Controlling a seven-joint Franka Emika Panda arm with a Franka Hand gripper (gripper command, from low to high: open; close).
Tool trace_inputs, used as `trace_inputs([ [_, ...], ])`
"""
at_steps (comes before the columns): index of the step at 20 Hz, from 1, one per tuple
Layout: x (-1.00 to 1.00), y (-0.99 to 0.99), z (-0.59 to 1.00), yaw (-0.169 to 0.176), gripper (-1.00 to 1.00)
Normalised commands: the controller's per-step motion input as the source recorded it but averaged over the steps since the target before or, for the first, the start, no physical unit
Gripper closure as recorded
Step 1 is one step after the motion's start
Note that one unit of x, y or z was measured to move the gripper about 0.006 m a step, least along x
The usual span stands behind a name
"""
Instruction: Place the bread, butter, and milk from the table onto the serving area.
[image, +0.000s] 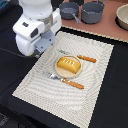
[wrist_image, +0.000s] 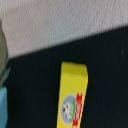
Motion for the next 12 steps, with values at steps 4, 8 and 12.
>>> trace_inputs([
  [4,-0.88,0.30,0.00,-0.042,-1.00],
  [8,-0.75,0.24,-0.06,-0.050,-1.00],
  [12,-0.51,0.11,-0.21,-0.053,-1.00],
])
